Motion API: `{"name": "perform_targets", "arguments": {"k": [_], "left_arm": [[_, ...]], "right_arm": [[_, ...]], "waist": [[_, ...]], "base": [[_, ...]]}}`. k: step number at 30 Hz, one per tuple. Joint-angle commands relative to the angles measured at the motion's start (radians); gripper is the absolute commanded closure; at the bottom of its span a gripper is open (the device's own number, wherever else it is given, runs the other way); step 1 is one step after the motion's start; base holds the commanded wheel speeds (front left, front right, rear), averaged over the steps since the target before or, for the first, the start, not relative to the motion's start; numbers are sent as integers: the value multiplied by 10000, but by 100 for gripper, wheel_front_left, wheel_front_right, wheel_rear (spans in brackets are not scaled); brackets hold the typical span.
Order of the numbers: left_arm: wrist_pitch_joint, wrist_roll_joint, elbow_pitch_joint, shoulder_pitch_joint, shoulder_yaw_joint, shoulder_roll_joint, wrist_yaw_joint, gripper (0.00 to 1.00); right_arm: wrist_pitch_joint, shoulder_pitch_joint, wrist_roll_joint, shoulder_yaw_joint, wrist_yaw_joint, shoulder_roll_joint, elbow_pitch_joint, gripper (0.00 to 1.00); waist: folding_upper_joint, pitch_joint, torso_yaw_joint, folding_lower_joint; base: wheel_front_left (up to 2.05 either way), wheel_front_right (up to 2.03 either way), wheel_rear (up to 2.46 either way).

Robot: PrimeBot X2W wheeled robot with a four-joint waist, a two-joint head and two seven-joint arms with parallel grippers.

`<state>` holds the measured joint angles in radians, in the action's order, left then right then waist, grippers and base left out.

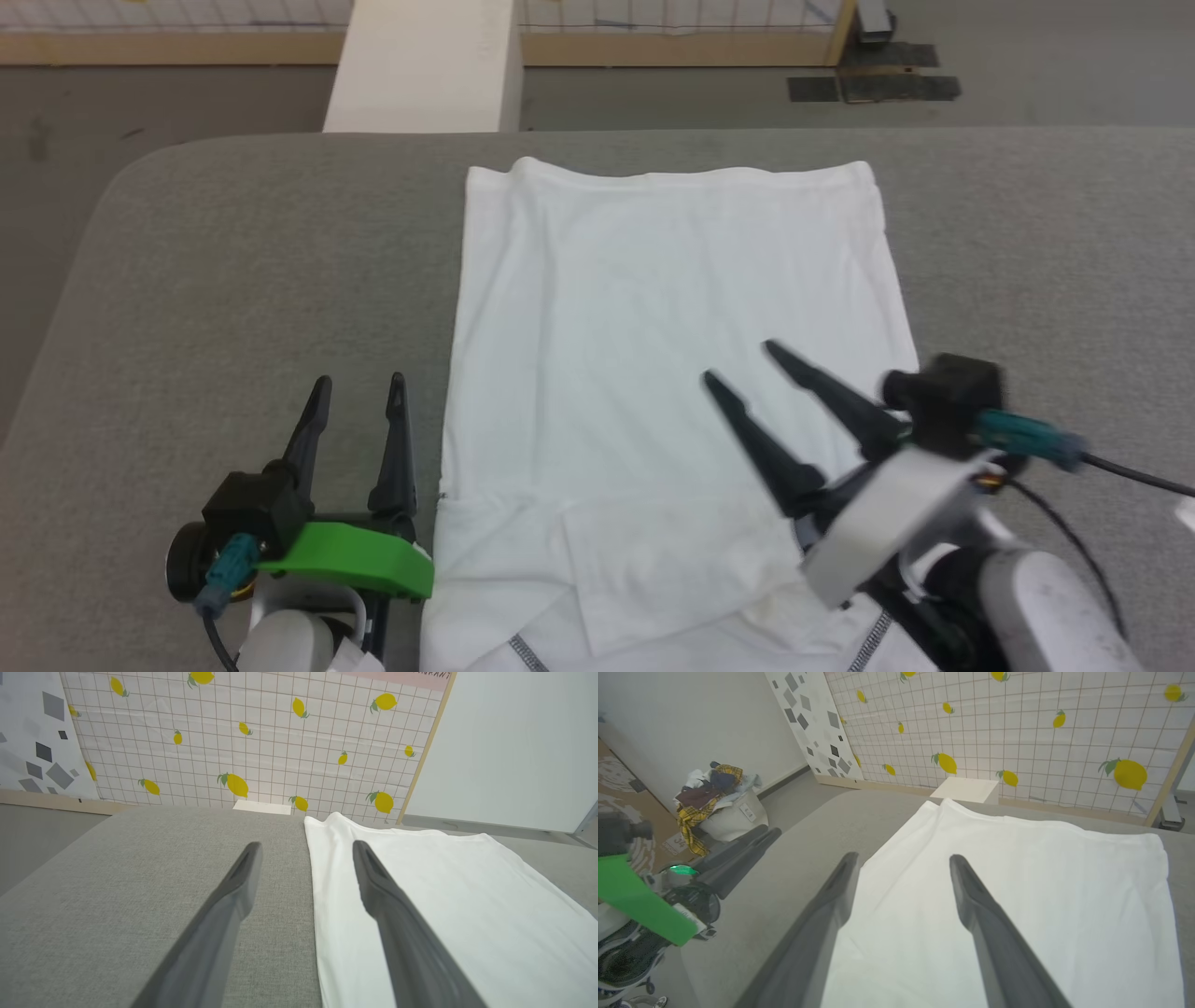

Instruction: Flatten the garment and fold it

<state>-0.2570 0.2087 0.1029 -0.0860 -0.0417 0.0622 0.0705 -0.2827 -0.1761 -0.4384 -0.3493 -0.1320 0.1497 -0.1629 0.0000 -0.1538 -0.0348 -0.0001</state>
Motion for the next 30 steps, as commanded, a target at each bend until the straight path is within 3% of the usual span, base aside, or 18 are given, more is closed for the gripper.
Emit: {"name": "perform_targets", "arguments": {"k": [1, 7, 13, 17, 23, 30], "left_arm": [[-47, -75, 45, -104, 46, 114, 43, 0], [287, -141, 267, -819, -72, 673, 237, 0], [1684, -167, 592, -2909, -546, 1525, 475, 0], [2971, 205, 1284, -4698, -755, 2238, 562, 0], [5303, 1074, 2489, -7098, -912, 3802, 597, 0], [7480, 1654, 3080, -8591, -793, 4408, 537, 0]], "right_arm": [[331, 275, 160, 352, 13, 18, -221, 0], [1474, 829, 779, 1799, 13, -34, -783, 0], [2065, 983, 1214, 2759, 13, -194, -597, 0], [2177, 850, 1184, 2805, 13, -301, -487, 0], [2464, 135, 929, 2281, 13, -396, -265, 0], [2950, -317, 707, 2035, 13, -452, 123, 0]], "waist": [[0, 42, 420, 1], [0, -255, 1155, 1], [0, -1052, 1665, 1], [0, -1736, 2050, 1], [0, -2870, 2978, 1], [0, -3732, 3575, 1]], "base": [[0, 0, 0], [0, 0, 0], [0, 0, 0], [0, 0, 0], [0, 0, 0], [0, 0, 0]]}}
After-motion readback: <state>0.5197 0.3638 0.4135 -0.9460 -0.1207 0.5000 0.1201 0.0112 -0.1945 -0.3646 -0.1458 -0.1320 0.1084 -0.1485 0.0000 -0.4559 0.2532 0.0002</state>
